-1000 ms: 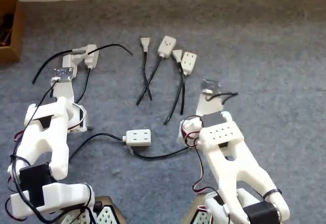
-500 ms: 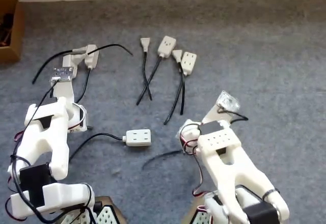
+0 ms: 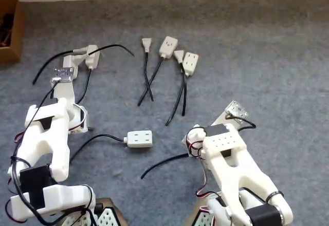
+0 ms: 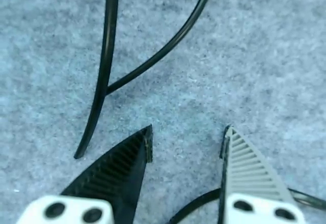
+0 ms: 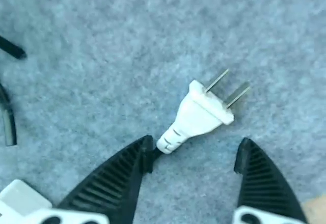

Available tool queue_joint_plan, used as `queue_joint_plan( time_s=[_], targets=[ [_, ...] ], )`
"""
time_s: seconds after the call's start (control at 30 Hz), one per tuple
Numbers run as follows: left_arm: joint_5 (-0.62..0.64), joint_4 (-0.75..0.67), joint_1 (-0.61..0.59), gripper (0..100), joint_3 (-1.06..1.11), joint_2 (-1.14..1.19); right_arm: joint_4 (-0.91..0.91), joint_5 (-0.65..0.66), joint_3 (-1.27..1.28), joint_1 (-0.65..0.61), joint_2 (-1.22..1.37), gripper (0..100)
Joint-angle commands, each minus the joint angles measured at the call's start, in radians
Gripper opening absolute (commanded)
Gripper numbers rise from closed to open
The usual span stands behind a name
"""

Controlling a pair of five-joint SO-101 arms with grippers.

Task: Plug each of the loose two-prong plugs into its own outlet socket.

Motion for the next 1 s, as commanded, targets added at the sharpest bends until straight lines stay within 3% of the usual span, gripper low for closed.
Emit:
queue_joint_plan(
  time_s=[0.0,0.27,0.8,0.97],
  targets=[
    [0.003,-0.032,0.012,22,0.002,-0.016,0.015,-0.011,-0.061,0.012,-0.001,26.8],
    [0.003,-0.032,0.012,22,0.002,-0.016,-0.007,-0.012,-0.102,0.010,-0.001,0.2],
    [0.003,-0.032,0.012,22,0.015,-0.016,-0.097,-0.003,-0.025,0.081,0.001,3.1],
    [0.003,-0.032,0.012,22,0.015,-0.016,-0.091,-0.003,-0.024,0.081,0.001,19.2]
  ],
)
